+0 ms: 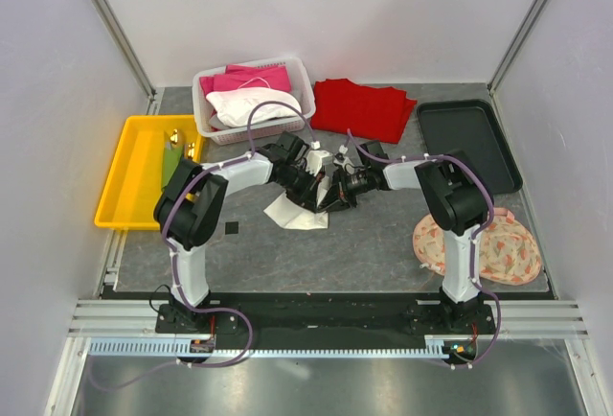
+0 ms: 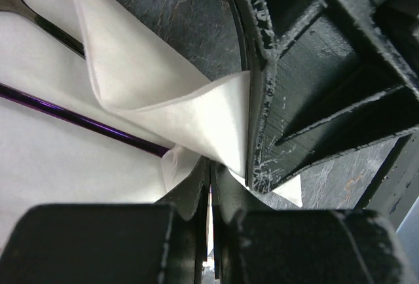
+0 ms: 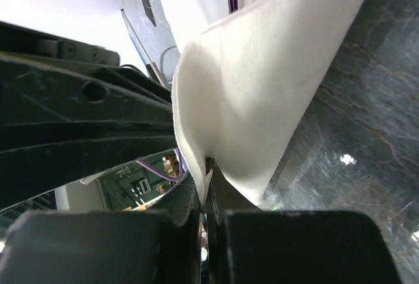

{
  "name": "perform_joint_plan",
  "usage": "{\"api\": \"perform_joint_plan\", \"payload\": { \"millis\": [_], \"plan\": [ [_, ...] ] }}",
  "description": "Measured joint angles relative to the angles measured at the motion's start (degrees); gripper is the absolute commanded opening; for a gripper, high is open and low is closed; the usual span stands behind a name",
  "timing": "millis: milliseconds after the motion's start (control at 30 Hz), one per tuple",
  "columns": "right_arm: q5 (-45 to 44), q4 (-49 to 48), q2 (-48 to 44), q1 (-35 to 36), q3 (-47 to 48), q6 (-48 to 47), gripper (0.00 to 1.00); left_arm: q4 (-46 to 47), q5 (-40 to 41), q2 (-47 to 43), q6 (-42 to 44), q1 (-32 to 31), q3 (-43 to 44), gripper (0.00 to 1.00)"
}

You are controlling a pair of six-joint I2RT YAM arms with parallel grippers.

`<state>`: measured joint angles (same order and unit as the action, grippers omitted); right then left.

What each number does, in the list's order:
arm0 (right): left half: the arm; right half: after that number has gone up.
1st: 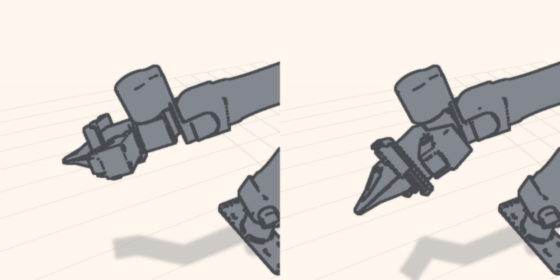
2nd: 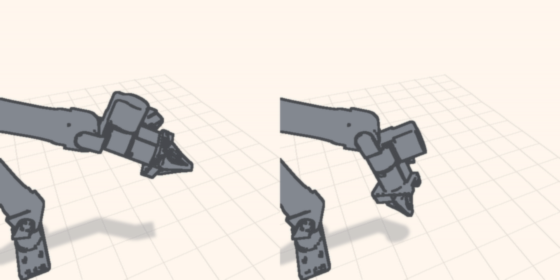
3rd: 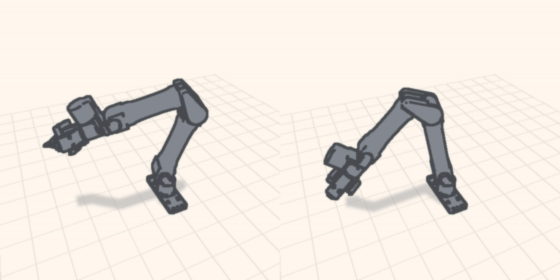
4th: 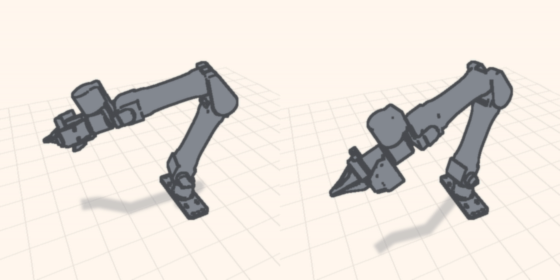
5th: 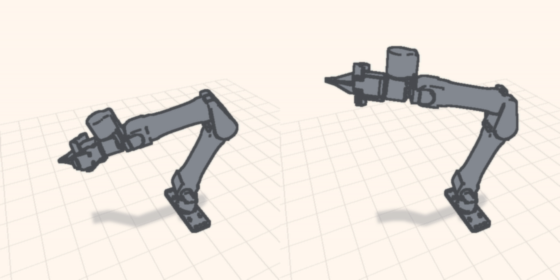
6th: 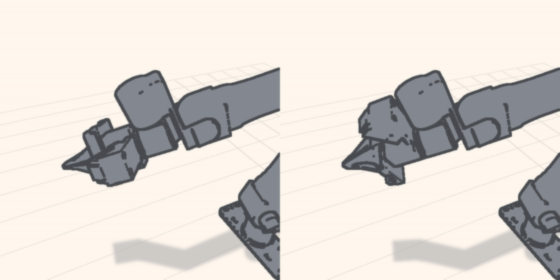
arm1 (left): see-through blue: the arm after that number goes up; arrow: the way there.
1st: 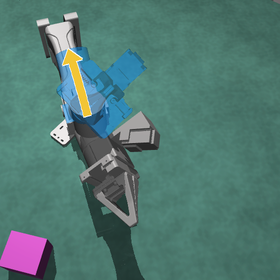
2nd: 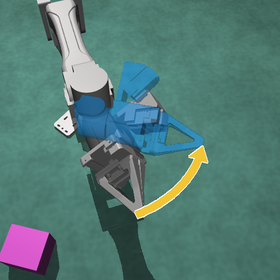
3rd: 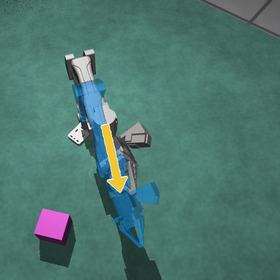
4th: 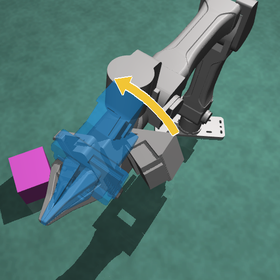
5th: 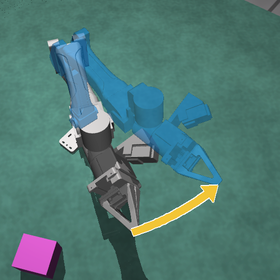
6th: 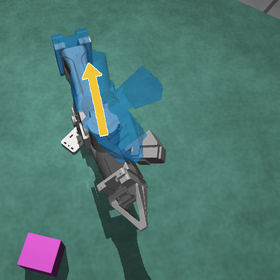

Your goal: Place the utensils on the paper napkin and roll it up

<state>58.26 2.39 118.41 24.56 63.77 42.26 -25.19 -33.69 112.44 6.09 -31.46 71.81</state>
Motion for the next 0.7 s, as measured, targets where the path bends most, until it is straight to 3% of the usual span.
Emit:
{"api": "perform_joint_plan", "payload": {
  "millis": [700],
  "plan": [
    [-1.7, 1.1, 0.7, 0.0, 0.0, -0.7, 0.03, -2.5, 0.3, -7.6, 0.0, 2.5, -5.4, 0.06]
  ]
}}
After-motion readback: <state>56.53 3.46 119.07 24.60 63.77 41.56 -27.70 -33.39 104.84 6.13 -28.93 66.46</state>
